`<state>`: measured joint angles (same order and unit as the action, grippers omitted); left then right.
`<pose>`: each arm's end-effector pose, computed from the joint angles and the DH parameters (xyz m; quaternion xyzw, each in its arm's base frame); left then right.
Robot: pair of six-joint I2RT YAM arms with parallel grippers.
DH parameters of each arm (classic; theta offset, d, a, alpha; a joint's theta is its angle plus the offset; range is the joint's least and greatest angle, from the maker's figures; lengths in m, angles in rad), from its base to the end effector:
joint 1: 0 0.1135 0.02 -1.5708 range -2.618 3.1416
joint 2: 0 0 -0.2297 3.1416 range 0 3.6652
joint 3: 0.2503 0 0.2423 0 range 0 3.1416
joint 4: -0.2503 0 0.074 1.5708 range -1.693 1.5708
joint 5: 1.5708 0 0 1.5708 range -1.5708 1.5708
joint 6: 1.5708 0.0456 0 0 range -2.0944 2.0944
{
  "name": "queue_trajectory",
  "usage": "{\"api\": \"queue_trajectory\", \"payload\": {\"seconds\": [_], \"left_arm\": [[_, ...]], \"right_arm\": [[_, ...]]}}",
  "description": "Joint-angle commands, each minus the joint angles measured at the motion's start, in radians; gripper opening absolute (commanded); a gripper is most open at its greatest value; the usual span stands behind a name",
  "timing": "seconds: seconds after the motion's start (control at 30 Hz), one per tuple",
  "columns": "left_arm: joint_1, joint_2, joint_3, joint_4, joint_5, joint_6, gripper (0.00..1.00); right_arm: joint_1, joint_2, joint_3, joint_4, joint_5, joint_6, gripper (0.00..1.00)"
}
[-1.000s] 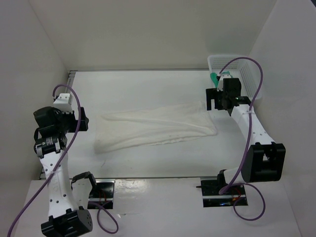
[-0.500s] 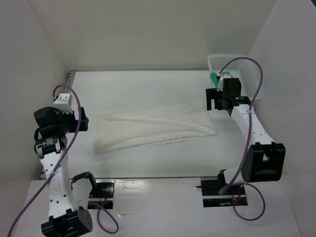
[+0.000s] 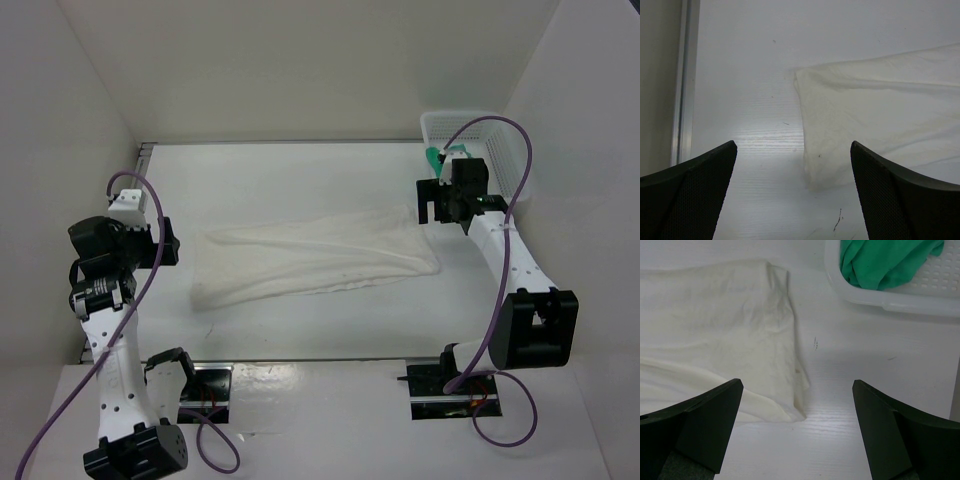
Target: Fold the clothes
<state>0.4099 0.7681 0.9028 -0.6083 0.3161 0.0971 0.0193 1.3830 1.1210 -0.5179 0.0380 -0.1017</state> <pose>0.1742 0.0602 0.3106 -0.0502 0.8451 -0.0008 0.5322 0.3044 0.0041 0.2522 -0.0485 0.9214 -0.0334 0.3841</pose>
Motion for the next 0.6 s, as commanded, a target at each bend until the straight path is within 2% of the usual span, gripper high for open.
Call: {"api": "queue_trajectory", "payload": {"seconds": [0.0,0.57], "left_arm": [[0.006,-0.003,-0.005,0.033,0.02,-0.02,1.0],[0.006,-0.003,-0.005,0.033,0.011,-0.02,1.0]], "right_arm": [[-0.005,0.004,0.033,-0.005,-0.004,-0.006,0.99],[-0.005,-0.061,0.033,0.004,-0.023,-0.015,0.99]]}}
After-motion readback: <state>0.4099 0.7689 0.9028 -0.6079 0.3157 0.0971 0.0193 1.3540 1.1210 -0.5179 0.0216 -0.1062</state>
